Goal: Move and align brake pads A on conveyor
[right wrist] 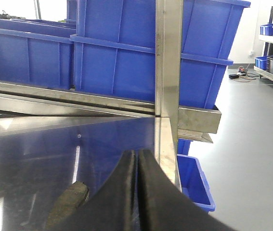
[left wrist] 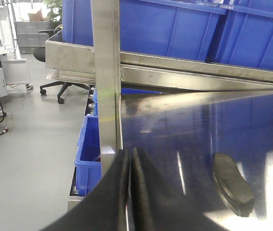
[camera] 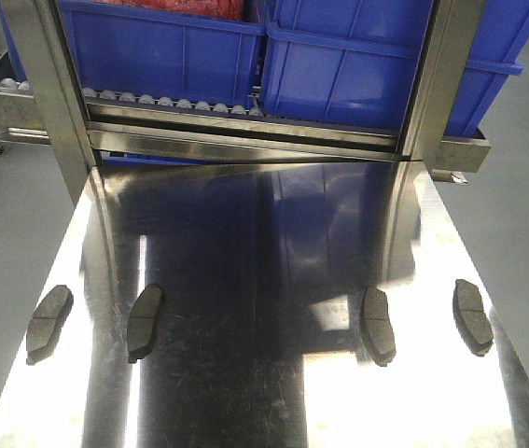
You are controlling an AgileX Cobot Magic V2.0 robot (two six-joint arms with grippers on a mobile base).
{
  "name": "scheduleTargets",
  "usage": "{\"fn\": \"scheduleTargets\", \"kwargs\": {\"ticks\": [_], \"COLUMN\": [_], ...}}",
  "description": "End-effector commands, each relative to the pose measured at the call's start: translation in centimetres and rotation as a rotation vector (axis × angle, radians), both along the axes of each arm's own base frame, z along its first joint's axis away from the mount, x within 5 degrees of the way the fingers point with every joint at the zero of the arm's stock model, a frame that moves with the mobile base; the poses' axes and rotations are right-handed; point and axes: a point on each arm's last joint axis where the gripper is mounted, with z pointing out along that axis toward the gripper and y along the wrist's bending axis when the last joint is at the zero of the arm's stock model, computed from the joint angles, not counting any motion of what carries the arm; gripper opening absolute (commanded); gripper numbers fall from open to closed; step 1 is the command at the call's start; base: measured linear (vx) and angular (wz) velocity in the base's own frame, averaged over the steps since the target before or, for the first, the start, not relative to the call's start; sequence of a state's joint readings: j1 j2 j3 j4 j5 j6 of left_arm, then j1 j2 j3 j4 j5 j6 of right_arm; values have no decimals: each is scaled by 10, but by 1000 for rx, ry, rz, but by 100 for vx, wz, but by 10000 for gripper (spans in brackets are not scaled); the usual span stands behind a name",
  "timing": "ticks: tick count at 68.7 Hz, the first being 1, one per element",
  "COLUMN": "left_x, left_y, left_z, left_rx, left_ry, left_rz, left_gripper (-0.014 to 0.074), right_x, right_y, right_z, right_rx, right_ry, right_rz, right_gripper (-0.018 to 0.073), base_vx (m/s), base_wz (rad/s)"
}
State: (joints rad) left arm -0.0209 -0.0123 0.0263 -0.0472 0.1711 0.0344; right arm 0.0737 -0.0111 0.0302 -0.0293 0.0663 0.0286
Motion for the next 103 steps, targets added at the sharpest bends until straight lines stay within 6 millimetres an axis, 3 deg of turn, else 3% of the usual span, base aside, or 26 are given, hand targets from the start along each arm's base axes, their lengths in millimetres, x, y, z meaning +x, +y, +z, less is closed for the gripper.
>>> {"fn": "scheduleTargets", "kwargs": {"ticks": [1, 77, 95, 103], "left_x": [-1, -1, -3, -4], "left_y": [0, 0, 1, 1], "left_z": [14, 14, 27, 51], "left_rx": [-14, -14, -17, -10], "left_ry": [-107, -108, -216, -224], "left_rz": [1, 1, 7, 5], "left_gripper": [-6, -6, -6, -6], "right_x": [-1, -1, -1, -1], "right_y": [0, 0, 0, 0], "right_z": [2, 2, 2, 2], "right_rx": [-1, -1, -1, -1], "right_ry": [-70, -70, -70, -70], "right_rz": [-2, -2, -2, -2], "right_gripper": [-3, -3, -3, -3], "base_vx": [0, 0, 0, 0], "base_wz": [0, 0, 0, 0]}}
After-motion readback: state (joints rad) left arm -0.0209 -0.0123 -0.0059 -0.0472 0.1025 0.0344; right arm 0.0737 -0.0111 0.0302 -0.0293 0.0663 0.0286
